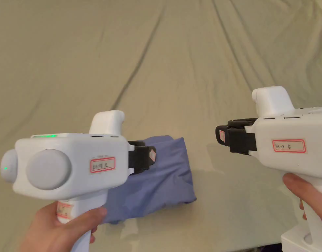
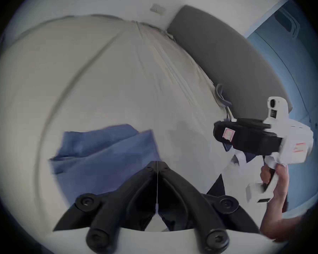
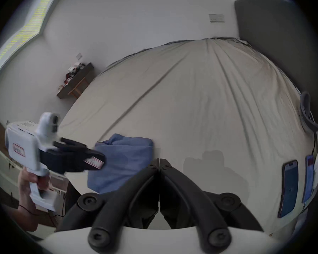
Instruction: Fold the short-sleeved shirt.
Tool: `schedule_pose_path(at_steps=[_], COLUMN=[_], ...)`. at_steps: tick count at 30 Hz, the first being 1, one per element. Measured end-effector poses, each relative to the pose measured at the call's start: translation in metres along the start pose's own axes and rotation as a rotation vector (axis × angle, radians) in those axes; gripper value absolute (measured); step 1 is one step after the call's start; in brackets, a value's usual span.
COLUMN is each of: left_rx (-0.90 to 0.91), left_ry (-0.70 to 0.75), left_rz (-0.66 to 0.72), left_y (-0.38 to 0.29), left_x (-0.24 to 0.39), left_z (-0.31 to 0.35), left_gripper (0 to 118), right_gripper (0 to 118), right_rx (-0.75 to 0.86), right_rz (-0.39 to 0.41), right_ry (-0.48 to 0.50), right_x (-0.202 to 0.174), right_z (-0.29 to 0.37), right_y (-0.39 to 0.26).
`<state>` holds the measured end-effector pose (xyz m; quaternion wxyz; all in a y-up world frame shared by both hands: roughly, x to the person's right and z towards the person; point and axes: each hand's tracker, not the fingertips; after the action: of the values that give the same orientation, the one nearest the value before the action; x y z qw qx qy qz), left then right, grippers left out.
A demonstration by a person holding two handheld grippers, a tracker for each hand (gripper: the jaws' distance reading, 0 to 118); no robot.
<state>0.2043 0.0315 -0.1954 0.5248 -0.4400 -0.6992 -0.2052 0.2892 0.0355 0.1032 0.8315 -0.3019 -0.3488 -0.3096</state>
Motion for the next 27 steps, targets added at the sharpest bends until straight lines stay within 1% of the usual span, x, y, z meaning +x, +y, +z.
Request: schedule_pose_path(at_steps=[3, 4, 7, 9, 11, 12, 13, 14, 15, 16, 19, 22, 26, 27], left_rx=[0.037, 0.039, 0.019, 0.009, -0.009, -0.009, -0.017, -0.026, -0.039, -0.021, -0.018, -0.036, -0.096, -0.061], left_ry=[0.107, 0.124, 0.152, 0.149, 0.075, 0.001, -0.076, -0.163, -0.215, -0.238, -0.207, -0.291, -0.426, -0.435], left_rz=[0.039, 0.061, 0.155, 0.182, 0.268, 0.354, 0.437, 0.511, 0.538, 0.54, 0.545, 0.523, 0.424, 0.399], left_y=[-0.013, -0.017, -0.034, -0.041, -0.045, -0.047, -0.05, -0.053, -0.057, -0.06, -0.064, -0.063, -0.062, -0.064], left_x=[-0.03, -0.038, -0.065, -0.078, -0.092, -0.102, -0.113, -0.127, -0.138, -0.147, -0.166, -0.164, -0.138, -0.134], left_z=[0.036, 0.042, 0.048, 0.041, 0.031, 0.023, 0.016, 0.007, -0.003, -0.008, -0.024, -0.049, -0.094, -0.094], left_gripper=[0, 1, 0, 1, 1, 17, 64, 87, 93, 96, 96, 96, 96, 93], right_gripper=[2, 2, 2, 2, 2, 2, 2, 2, 2, 2, 2, 2, 2, 2], right_rx=[-0.043, -0.061, -0.153, -0.22, -0.27, -0.295, -0.29, -0.291, -0.285, -0.286, -0.298, -0.308, -0.315, -0.318], right_rz=[0.075, 0.088, 0.095, 0.111, 0.15, 0.156, 0.142, 0.128, 0.101, 0.084, 0.062, 0.061, 0.066, 0.069], right_ry=[0.038, 0.042, 0.08, 0.046, -0.019, -0.028, -0.006, 0.007, 0.032, 0.051, 0.082, 0.096, 0.108, 0.107], right_x=[-0.029, -0.035, -0.051, -0.054, -0.052, -0.049, -0.047, -0.043, -0.04, -0.036, -0.027, -0.025, -0.025, -0.027], right_z=[-0.024, -0.035, -0.076, -0.106, -0.13, -0.139, -0.143, -0.143, -0.14, -0.137, -0.137, -0.142, -0.145, -0.144], right_y=[0.001, -0.002, -0.017, -0.026, -0.033, -0.035, -0.035, -0.034, -0.032, -0.029, -0.027, -0.025, -0.023, -0.023])
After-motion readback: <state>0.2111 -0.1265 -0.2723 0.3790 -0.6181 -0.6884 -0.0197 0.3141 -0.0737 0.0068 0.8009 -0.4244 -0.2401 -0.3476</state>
